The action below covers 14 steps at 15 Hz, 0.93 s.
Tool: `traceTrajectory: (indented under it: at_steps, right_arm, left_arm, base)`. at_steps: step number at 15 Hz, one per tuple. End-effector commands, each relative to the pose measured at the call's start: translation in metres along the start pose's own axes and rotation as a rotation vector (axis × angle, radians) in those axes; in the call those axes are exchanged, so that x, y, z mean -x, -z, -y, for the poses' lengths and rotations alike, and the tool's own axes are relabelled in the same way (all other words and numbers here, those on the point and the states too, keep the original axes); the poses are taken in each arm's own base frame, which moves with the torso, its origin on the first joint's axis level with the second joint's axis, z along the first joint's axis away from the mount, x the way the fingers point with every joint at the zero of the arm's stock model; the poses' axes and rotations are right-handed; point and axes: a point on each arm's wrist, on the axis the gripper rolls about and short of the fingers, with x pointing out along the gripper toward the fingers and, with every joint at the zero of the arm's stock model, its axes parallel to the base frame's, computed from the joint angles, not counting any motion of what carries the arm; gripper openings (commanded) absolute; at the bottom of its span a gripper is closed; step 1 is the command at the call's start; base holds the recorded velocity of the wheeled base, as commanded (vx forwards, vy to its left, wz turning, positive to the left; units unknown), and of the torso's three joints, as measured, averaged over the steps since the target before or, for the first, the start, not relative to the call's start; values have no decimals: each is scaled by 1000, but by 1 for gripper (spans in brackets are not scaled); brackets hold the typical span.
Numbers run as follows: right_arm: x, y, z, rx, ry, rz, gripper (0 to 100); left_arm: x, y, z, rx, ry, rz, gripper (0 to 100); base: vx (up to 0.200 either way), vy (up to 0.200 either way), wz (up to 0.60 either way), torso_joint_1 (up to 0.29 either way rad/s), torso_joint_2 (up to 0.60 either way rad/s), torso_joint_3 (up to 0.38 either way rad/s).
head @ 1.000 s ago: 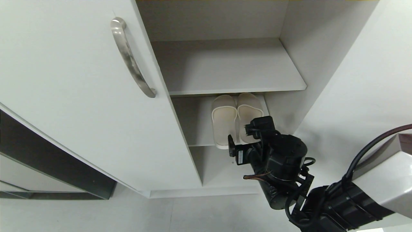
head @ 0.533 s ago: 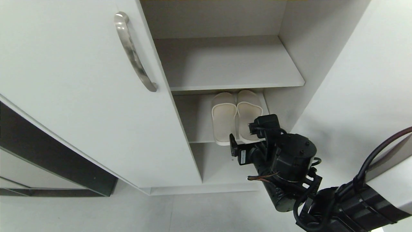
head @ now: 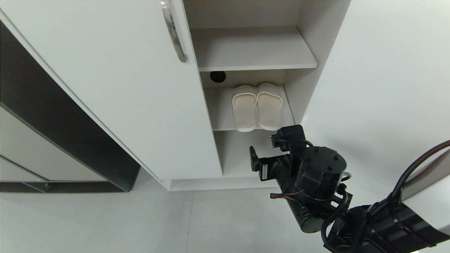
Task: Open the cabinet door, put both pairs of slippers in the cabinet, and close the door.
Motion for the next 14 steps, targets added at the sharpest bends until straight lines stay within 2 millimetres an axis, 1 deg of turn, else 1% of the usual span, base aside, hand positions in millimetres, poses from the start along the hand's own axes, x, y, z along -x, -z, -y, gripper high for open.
traceTrajectory:
  at_steps: [1,14]
  right_arm:
    - [0,2,0,3,-1,-4,100]
    - [0,0,2,-7,8,11,100]
  left_arm:
    - [0,0,0,3,-1,-1,0]
    - [0,0,0,-2,1,-1,0]
  base:
    - [-200,0,0,2,2,2]
    - [0,0,0,0,0,0]
